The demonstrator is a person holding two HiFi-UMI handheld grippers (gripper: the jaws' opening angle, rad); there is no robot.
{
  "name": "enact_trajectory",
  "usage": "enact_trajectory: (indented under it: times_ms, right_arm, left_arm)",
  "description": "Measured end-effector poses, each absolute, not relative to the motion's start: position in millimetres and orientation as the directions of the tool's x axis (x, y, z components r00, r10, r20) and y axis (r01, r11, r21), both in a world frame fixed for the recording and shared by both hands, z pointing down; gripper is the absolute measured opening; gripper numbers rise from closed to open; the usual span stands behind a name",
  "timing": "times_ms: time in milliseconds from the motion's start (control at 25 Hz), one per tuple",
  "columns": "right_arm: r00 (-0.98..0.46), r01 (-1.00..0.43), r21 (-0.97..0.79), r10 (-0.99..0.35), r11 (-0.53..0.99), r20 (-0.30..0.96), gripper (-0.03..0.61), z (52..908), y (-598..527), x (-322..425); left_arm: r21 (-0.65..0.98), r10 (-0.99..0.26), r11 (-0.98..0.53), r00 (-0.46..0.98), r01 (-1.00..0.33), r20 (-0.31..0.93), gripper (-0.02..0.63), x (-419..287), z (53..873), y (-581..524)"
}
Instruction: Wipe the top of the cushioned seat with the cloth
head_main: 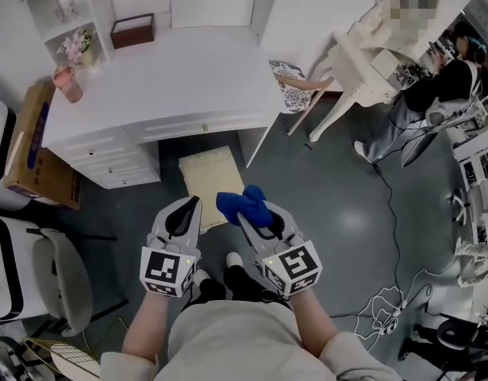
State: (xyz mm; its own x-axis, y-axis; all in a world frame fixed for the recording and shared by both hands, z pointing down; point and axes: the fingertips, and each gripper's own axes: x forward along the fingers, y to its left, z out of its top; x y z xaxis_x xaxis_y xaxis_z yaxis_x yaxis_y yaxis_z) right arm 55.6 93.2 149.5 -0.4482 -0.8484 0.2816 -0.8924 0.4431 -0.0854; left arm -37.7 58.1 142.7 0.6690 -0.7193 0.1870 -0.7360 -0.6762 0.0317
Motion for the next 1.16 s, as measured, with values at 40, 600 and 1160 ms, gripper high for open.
enact_trajectory:
  times_ms: [40,600,1160]
  right_arm:
    - [-0.448,-0.893,-0.086,-0.853,0.442,0.269,0.133,145.1,96.1,54.8]
    - [-0.441,-0.897,-0.089,-0.869,0.432,0.224,0.133,125.0,111.8,45.9]
    - [-0.428,-0.904,-0.097,-0.879,0.417,0.209,0.133,117.3,114.8,44.4]
  left_arm:
    - [0.033,-0.722,-0.674,0.668,-0.738,0.179,0.000,-38.4,139.2,60.0]
    - [0.041,-0.730,-0.670,0.668,-0.741,0.143,0.000,-50.6,123.0,79.3]
    - [0.044,-0.726,-0.678,0.678,-0.734,0.120,0.000,-53.3,114.5,82.3]
